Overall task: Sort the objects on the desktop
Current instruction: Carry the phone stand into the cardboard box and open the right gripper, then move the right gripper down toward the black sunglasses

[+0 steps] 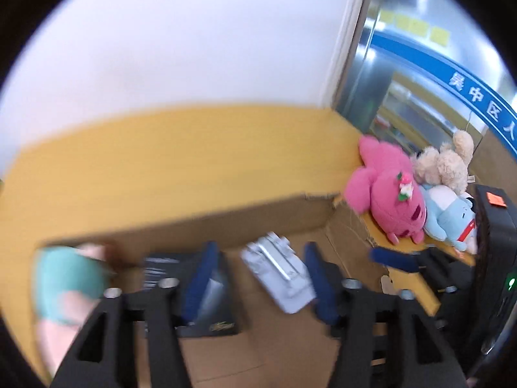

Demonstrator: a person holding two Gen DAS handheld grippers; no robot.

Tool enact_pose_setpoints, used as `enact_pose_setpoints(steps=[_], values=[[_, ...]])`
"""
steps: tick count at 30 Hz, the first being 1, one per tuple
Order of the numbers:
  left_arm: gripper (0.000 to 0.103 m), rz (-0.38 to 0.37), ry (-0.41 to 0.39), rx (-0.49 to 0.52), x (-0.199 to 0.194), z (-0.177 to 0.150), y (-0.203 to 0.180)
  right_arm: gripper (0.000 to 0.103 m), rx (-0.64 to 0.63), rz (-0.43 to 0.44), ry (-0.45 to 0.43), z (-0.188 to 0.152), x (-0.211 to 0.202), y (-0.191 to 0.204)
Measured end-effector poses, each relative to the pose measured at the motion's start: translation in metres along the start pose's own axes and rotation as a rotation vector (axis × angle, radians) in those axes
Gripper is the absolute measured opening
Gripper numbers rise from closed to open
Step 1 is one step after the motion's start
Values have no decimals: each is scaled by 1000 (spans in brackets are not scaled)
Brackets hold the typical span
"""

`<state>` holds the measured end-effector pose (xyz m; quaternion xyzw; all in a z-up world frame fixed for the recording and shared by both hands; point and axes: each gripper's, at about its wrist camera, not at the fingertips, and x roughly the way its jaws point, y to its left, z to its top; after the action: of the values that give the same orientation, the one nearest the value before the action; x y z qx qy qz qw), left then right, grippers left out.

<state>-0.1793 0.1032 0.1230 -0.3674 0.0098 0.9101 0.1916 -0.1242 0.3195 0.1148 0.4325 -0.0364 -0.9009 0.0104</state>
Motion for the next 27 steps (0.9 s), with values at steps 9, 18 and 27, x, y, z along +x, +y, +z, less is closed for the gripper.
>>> enact_pose_setpoints(steps=[9, 18, 27], values=[[82, 128, -226, 63, -145, -59, -5, 103, -63, -17, -221, -50, -140, 29], [82, 176, -217, 37, -185, -122, -17, 103, -75, 0, -211, -104, -170, 44], [82, 153, -188, 20, -191, -161, -24, 103, -58, 55, -151, -161, -180, 2]])
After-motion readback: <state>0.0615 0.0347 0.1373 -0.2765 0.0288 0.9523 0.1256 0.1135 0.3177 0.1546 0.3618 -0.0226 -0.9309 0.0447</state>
